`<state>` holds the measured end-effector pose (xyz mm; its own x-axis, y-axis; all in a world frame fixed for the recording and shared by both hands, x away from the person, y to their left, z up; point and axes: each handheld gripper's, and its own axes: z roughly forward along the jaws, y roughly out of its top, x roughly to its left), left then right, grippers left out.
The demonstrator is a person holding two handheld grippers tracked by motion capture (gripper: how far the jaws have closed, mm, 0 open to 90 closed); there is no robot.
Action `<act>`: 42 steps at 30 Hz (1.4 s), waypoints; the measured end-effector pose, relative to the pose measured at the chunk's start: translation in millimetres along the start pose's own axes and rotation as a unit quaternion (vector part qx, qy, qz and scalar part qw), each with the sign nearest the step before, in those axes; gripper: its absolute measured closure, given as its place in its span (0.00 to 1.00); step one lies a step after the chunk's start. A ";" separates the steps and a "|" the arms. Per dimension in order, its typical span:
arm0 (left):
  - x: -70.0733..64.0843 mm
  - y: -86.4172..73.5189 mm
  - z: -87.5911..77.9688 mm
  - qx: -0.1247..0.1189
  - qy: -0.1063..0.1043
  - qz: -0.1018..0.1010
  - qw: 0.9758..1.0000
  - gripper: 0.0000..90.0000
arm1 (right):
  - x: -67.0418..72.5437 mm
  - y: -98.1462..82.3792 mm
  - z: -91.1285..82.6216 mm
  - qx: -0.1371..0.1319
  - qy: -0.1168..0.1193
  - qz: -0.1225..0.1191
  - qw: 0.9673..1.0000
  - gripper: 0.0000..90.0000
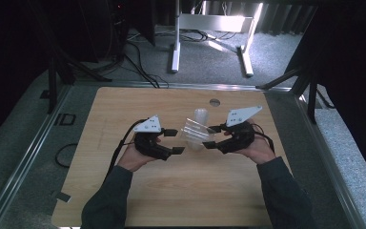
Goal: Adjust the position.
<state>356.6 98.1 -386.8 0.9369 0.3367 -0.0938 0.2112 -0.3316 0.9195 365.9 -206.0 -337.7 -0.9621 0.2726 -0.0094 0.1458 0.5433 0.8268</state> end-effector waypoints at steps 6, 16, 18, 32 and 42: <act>0.3 0.7 -1.6 -0.012 -0.008 -0.001 1.000 0.30 | 0.3 0.1 0.4 -0.012 0.005 0.001 1.000 0.46; 2.0 1.5 -3.8 -0.031 -0.020 -0.010 0.999 0.32 | -1.0 -4.2 -2.2 -0.041 0.008 0.009 0.999 0.46; 1.5 1.9 -3.6 -0.031 -0.019 -0.009 0.999 0.32 | -1.6 -5.4 -2.4 -0.046 0.008 0.009 0.999 0.46; -1.1 5.0 -2.0 -0.042 -0.019 -0.010 0.999 0.34 | -0.3 -8.5 -2.1 -0.072 0.015 0.014 0.997 0.46; -2.2 7.3 -2.4 -0.058 -0.024 -0.014 0.998 0.31 | 2.5 -8.1 0.3 -0.093 0.022 0.012 0.995 0.46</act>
<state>355.4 97.1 -379.0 0.9440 0.3008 -0.1356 0.2063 -0.2176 0.9540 362.3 -209.5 -344.6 -0.9687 0.2462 0.0329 0.1276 0.3793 0.9164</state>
